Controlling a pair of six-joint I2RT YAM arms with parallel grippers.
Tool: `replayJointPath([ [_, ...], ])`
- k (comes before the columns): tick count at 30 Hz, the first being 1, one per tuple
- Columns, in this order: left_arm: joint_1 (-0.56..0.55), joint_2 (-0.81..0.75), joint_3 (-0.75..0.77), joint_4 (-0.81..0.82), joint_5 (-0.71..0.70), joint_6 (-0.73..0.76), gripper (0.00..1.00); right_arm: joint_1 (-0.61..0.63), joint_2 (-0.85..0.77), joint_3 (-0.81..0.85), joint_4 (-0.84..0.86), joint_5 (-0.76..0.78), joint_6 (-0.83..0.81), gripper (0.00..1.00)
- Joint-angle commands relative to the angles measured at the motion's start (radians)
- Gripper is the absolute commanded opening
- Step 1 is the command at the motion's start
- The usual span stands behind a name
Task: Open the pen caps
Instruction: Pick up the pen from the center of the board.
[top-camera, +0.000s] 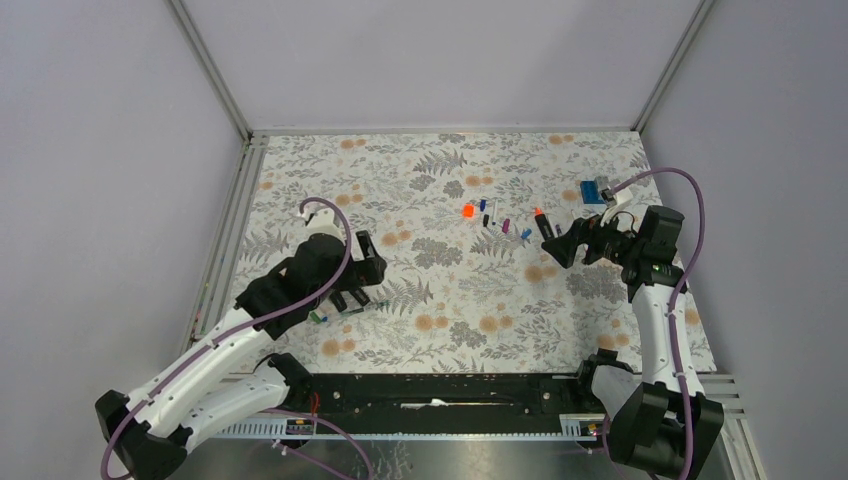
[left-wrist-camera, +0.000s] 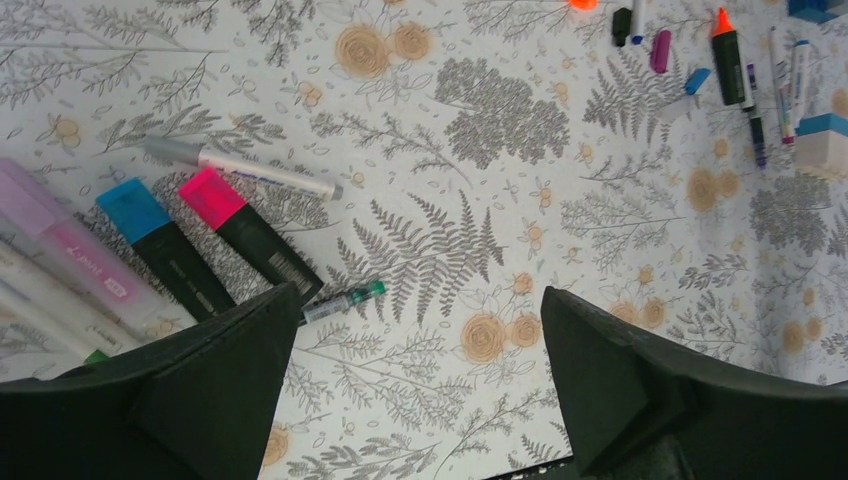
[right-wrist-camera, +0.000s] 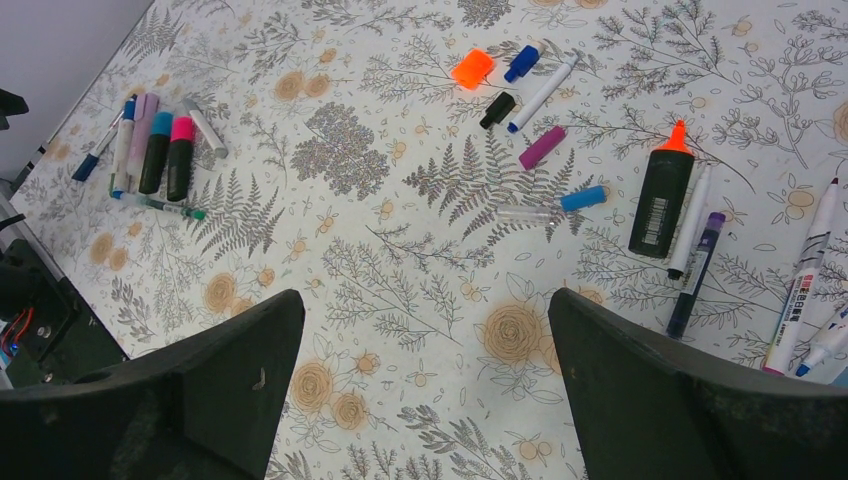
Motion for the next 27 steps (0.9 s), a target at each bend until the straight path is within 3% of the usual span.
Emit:
replayJointPath([
  [1, 0.006, -0.019, 0.046, -0.093, -0.029, -0.041, 0.99, -0.004, -0.017, 0.011, 0.032, -0.032, 0.012, 1.00],
  [18, 0.007, -0.085, -0.019, -0.195, -0.085, -0.128, 0.99, -0.004, -0.009, -0.013, 0.067, -0.045, 0.032, 1.00],
  [27, 0.007, 0.012, -0.047, -0.170, -0.177, -0.122, 0.99, -0.004, 0.012, -0.027, 0.091, -0.059, 0.058, 1.00],
])
